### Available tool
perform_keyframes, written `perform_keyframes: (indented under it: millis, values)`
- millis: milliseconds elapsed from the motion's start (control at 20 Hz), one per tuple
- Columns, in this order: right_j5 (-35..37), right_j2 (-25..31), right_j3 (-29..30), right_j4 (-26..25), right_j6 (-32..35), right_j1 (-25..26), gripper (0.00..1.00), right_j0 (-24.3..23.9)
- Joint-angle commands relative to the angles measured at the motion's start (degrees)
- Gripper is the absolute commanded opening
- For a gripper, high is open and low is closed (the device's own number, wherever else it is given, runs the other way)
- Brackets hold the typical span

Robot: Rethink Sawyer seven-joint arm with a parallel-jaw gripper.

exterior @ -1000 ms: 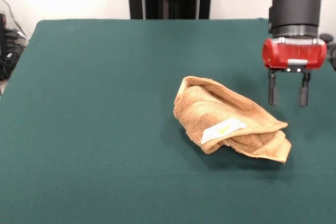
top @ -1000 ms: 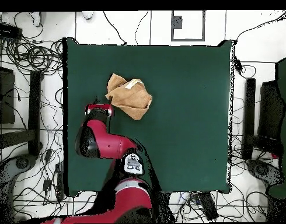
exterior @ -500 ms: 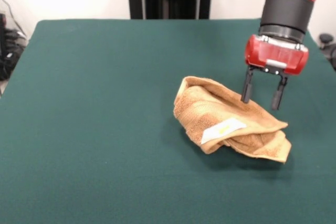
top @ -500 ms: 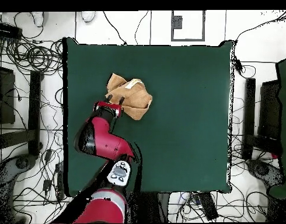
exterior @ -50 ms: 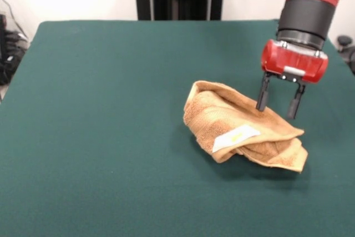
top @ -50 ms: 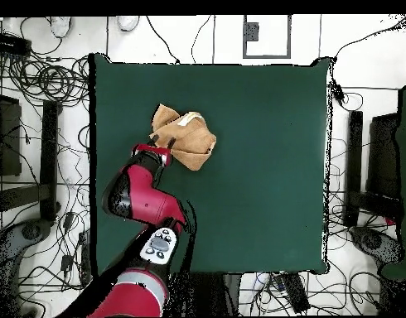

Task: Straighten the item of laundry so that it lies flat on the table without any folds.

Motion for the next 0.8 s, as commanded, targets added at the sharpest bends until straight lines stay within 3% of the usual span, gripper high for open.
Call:
perform_keyframes:
  millis: [50,350,800]
  values:
    - [5.06,2.68,-3.83,0.3,7.43,4.39,1.0,-0.76]
    - [3.12,8.26,-4.18,-6.7,10.38,3.62,1.0,-5.19]
    - [2.62,13.49,-3.73,-12.0,13.28,2.45,1.0,-8.48]
